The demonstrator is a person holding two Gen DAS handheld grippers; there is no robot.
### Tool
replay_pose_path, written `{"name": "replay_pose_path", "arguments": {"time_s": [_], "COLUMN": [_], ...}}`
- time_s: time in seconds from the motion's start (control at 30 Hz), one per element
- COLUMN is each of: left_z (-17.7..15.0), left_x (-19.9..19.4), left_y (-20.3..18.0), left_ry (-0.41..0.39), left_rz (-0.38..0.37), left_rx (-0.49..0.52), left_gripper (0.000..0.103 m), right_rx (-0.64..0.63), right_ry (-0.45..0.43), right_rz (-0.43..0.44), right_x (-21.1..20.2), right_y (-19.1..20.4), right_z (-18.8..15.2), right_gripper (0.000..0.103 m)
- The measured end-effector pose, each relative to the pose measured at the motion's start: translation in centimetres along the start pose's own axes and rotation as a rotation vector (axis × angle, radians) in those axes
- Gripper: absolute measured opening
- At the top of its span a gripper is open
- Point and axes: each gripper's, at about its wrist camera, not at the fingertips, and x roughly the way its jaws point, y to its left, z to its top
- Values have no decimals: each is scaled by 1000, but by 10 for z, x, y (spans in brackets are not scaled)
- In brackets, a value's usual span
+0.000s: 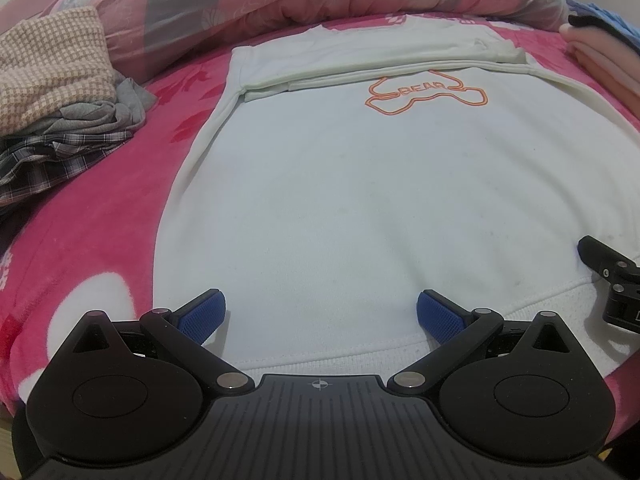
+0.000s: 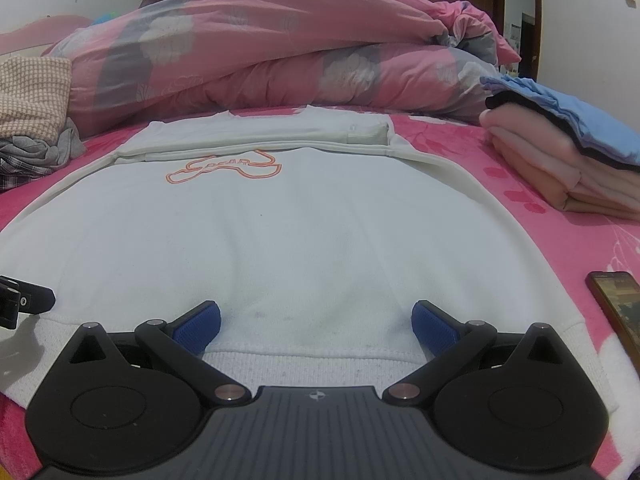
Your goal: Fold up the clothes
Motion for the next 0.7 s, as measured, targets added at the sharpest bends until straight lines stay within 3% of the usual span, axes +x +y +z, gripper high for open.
{"name": "replay_pose_path", "arguments": {"time_s": [0.4,0.53,0.7], "left_z": [-6,-12,-20], "left_x": [-2,-3,-8], "left_y": [1,7,25], "left_ry": [-49,-82,-79], "left_rz": [-9,-40,-84], "left_rx": [29,44,-9], "left_gripper": [103,103,103], "right_rx": [1,3,4], "right_ry": [-5,-6,-12], "right_rz": [-4,-5,-3], "right_x": [-1,-1,-1], "right_y": [1,2,1], "right_z": [-1,-1,-2], "right_gripper": [103,103,103]}}
